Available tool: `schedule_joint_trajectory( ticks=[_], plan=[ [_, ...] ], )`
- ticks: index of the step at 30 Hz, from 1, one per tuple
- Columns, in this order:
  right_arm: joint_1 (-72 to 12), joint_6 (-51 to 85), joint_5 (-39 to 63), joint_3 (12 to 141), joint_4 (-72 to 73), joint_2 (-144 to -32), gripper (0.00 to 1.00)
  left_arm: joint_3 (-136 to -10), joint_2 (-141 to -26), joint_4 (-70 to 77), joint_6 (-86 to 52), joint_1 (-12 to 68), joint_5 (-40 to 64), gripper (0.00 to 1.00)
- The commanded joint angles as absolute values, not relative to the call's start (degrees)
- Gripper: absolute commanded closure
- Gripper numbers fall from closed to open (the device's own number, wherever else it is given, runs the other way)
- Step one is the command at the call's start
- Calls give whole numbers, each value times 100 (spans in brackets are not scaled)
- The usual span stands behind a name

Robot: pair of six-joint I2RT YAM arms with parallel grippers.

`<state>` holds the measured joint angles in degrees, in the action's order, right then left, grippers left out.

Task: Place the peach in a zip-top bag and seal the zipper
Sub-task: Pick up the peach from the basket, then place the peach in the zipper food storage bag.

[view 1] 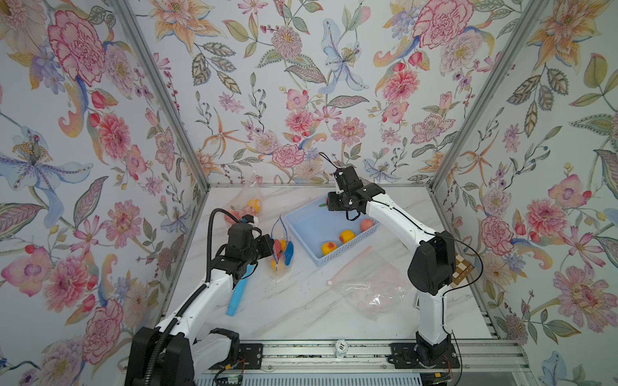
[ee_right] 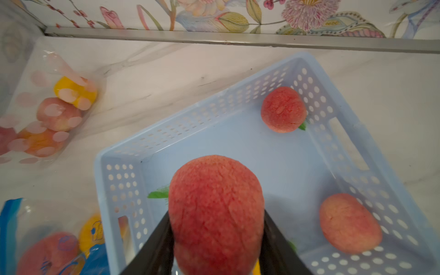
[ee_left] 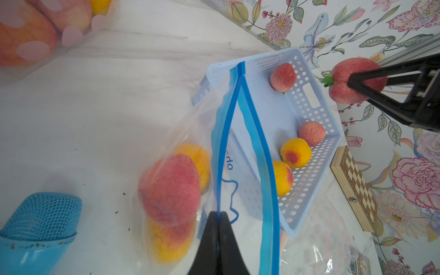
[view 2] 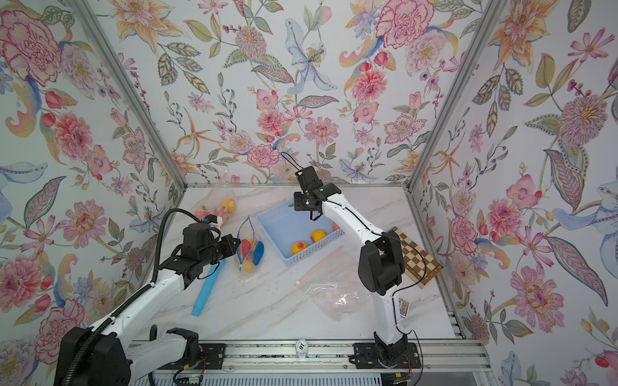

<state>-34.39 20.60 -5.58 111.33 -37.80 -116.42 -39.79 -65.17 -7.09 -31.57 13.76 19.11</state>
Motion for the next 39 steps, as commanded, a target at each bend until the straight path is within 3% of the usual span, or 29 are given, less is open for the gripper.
schedule_joint_trajectory(
  ticks=[1,20,39],
  plan=[
    [-3719,1967,-597,11153,-3776,-11415,50,-3846,-6490,-589,-3169,1321,1977,100],
    [-5008,2336,535,11528,-3086,-11708,50,-3841,-6539,-409,-3253,1319,1997,100],
    [-5256,2470,633,11587,-3132,-12317,51,-3832,-6462,-413,-3270,1321,1959,100]
  ],
)
